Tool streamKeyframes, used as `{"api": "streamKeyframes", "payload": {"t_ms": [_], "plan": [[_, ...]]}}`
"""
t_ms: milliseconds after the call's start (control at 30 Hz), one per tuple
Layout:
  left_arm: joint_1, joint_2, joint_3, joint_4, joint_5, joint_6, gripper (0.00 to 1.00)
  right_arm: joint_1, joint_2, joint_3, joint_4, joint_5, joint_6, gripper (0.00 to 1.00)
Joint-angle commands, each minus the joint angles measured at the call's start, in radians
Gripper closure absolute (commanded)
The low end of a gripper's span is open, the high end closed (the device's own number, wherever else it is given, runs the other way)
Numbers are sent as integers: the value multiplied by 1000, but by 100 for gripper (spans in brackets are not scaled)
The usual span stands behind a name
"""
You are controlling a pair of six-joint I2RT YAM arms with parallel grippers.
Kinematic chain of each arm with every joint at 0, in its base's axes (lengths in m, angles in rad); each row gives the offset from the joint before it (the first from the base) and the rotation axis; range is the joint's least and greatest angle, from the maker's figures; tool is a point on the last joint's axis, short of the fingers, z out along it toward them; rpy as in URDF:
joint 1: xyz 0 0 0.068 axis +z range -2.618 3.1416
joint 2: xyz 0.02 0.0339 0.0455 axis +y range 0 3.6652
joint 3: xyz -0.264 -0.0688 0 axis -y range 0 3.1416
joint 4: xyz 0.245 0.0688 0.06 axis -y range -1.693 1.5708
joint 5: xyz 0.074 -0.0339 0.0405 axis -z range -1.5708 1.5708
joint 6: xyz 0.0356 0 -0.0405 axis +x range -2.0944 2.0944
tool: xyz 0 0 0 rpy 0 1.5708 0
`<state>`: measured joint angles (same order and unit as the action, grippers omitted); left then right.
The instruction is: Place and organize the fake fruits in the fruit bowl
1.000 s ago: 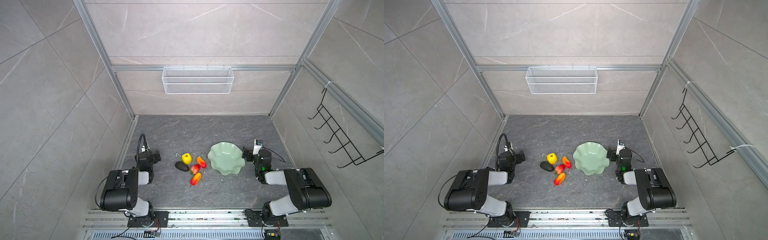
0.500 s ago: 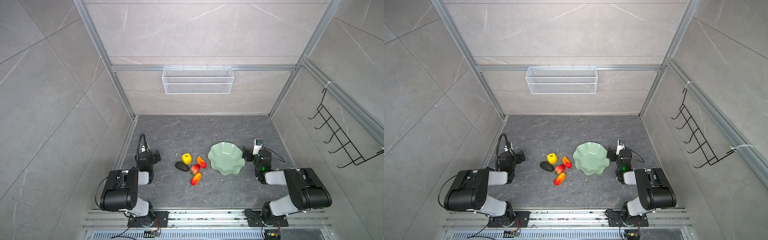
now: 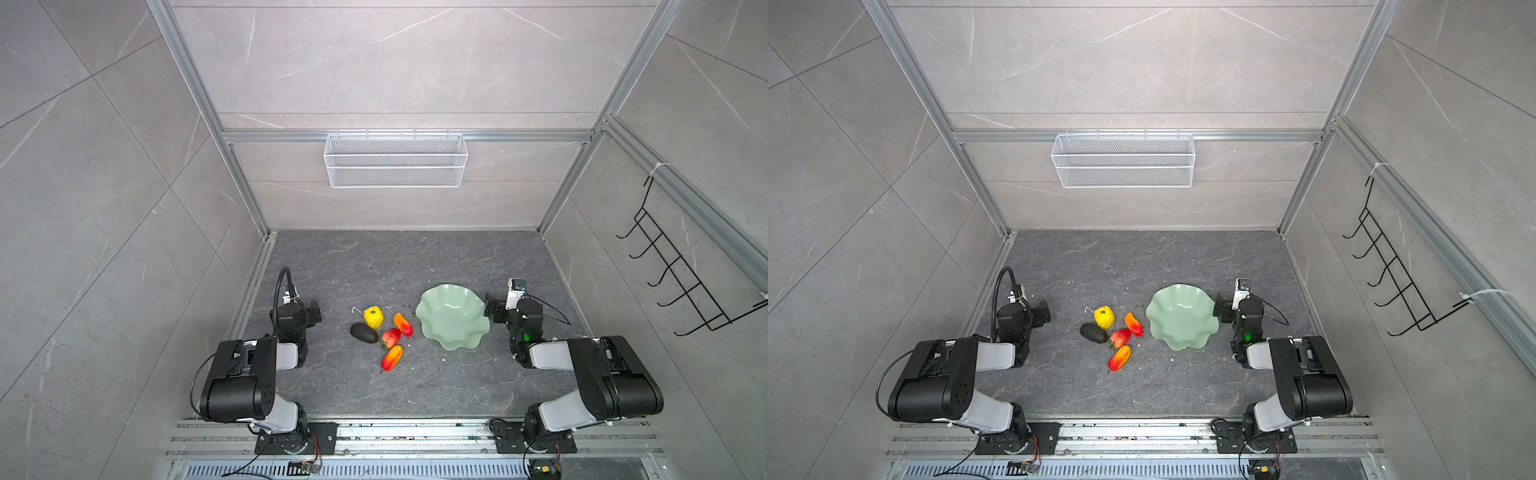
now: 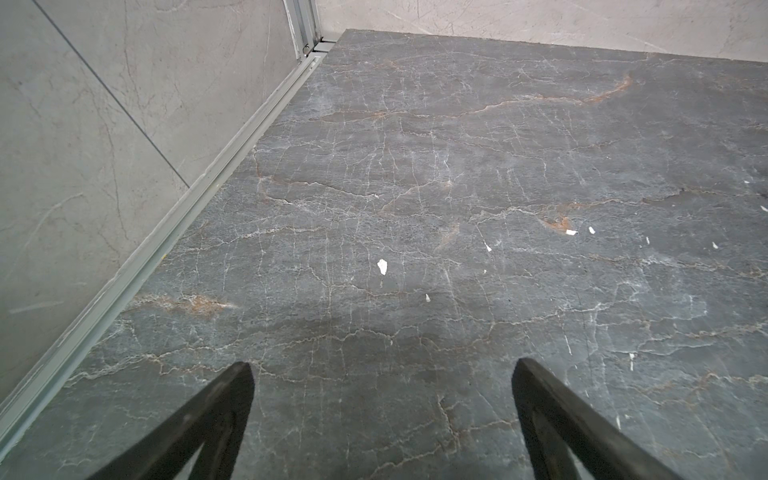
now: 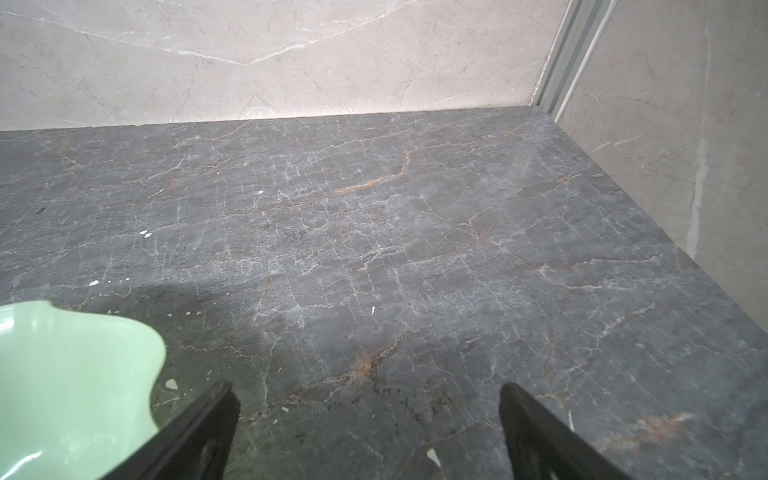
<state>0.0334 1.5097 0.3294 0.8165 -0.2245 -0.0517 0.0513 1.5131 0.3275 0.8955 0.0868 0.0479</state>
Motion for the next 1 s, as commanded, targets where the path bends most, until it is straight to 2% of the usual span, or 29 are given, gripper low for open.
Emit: {"api": "streamKeyframes", "payload": {"t_ms": [0,133,200,233,333,367,433,533,600,767,867,967], "plan": [[3,-12,19,51,16,3,0,4,4,20,20,17,-7,0],[1,-16,16,63,10,6,0,6,-29,11,19,24,-7,1],[-31,-75,29,0,-62,16,0,5,-99,3,-25,44,-2,0],[-51,-136,58,-107,-117,15,0,6,-155,-1,-66,58,1,0],[-88,-314,185,-489,-199,-26,0,41,-301,-9,-134,136,-14,0],[-103,-362,215,-568,-206,-27,0,72,-353,-4,-146,162,-36,0],[-138,-458,277,-705,-206,-24,0,120,-450,82,-318,182,-46,0],[-180,-541,417,-947,-152,-47,0,191,-501,330,-718,126,27,0],[-181,-545,548,-1139,-70,-57,0,262,-461,506,-928,41,43,0],[-181,-491,841,-1540,101,19,0,451,-236,843,-1222,-101,30,0],[-181,-481,928,-1696,142,83,0,560,-51,1053,-1384,-142,18,0],[-181,-502,923,-1767,169,127,0,664,129,1220,-1472,-116,17,0]]}}
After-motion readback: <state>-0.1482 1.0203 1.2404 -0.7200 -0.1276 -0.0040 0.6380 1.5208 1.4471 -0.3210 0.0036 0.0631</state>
